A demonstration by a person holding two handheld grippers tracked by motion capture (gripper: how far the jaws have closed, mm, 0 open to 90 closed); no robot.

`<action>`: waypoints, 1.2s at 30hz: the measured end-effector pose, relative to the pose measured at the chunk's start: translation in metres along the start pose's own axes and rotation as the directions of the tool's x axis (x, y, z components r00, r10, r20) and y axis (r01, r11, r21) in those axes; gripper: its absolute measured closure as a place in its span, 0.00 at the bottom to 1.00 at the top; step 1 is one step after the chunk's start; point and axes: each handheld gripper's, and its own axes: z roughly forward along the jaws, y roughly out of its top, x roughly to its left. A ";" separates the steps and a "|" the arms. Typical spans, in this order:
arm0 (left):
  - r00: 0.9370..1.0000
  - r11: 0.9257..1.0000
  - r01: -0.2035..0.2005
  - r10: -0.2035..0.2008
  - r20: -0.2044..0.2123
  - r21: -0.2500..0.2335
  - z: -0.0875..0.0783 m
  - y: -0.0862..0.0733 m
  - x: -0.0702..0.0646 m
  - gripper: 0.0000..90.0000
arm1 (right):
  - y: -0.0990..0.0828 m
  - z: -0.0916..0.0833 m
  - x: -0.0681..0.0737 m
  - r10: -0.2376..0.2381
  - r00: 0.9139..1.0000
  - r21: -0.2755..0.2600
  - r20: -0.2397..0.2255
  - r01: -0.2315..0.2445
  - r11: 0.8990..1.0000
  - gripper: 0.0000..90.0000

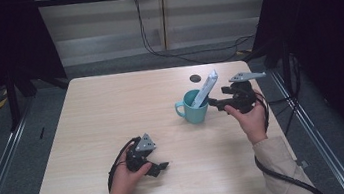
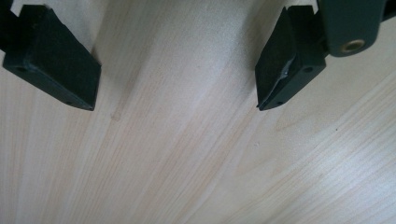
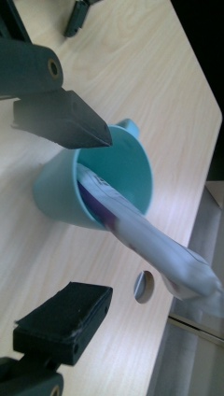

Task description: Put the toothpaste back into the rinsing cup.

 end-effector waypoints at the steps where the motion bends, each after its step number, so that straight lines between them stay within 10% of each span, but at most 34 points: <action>1: 1.000 1.000 0.000 0.000 0.000 0.000 0.000 0.000 0.000 0.16 | -0.002 -0.001 0.001 -0.006 1.000 0.009 -0.002 0.006 1.000 0.24; 36: 1.000 1.000 0.000 0.000 0.000 0.000 0.000 0.000 0.000 0.16 | -0.038 -0.007 0.030 -0.065 0.990 0.072 -0.124 0.075 0.995 0.22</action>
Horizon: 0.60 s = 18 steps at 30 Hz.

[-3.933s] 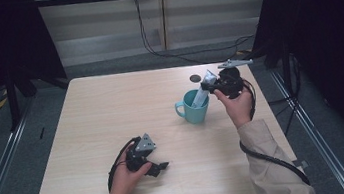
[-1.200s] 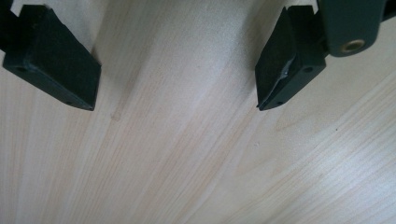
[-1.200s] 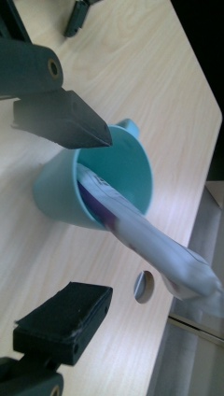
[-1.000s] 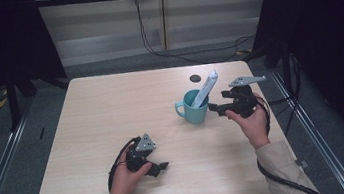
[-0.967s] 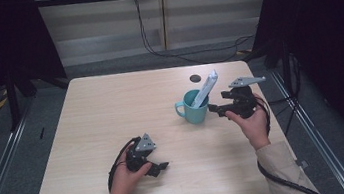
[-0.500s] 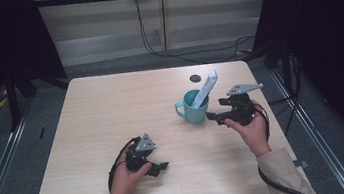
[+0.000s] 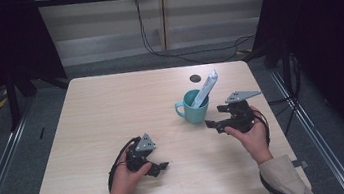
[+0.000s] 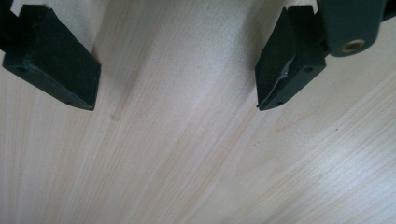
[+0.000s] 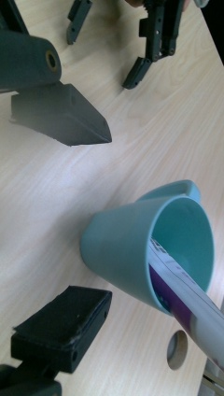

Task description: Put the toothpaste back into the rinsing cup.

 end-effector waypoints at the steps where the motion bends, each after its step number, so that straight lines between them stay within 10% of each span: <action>1: 1.000 1.000 0.003 -0.003 -0.002 -0.001 0.000 0.000 0.000 0.16 | -0.001 0.000 0.001 -0.003 1.000 0.005 0.001 0.003 1.000 0.21; 18: 1.000 1.000 0.000 0.000 -0.002 -0.001 0.000 0.000 0.000 0.16 | -0.018 0.006 0.009 -0.008 0.999 0.038 -0.032 0.009 0.999 0.21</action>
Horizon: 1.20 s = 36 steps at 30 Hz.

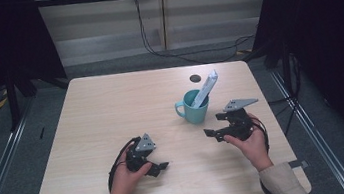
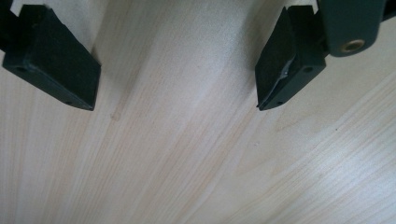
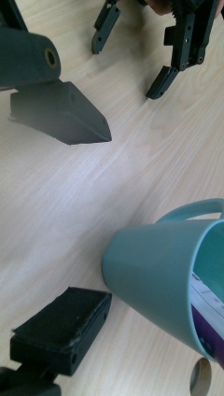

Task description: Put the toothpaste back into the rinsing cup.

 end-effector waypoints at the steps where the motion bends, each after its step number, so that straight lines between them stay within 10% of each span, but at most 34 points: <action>1: 1.000 1.000 0.000 0.000 0.000 0.000 0.000 0.000 0.000 0.16 | -0.001 0.001 0.001 0.001 1.000 0.002 0.000 -0.001 1.000 0.21; 36: 1.000 1.000 -0.001 0.001 0.001 0.000 0.000 0.000 0.000 0.16 | -0.039 0.024 0.013 -0.011 1.000 0.093 -0.015 0.012 0.996 0.18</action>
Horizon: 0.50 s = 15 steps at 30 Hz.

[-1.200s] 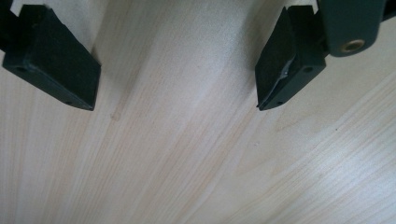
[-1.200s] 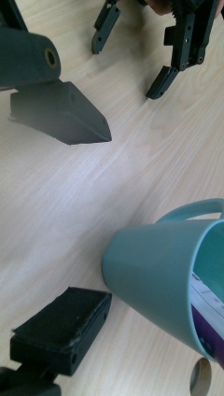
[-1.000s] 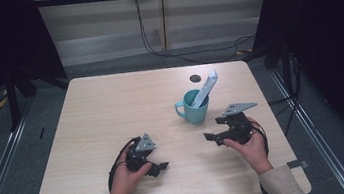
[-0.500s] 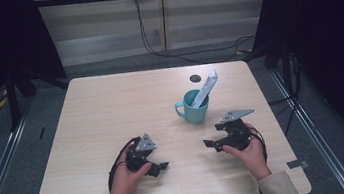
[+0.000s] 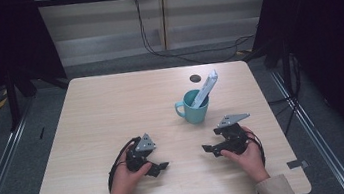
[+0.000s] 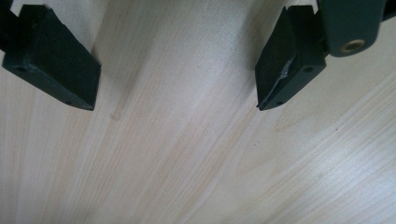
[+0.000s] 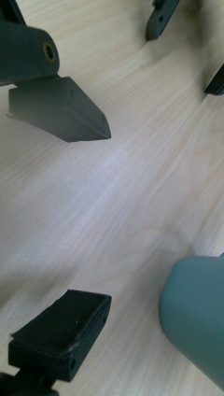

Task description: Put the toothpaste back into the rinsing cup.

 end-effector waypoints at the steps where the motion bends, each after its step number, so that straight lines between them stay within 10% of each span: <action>1: 1.000 1.000 0.001 -0.001 -0.001 -0.001 0.000 0.000 0.000 0.16 | -0.001 0.001 0.000 -0.009 1.000 0.003 0.004 0.009 1.000 0.18; 15: 1.000 1.000 0.004 -0.004 -0.002 -0.001 0.000 0.000 0.000 0.16 | -0.010 0.008 0.002 -0.014 1.000 0.016 0.020 0.014 1.000 0.18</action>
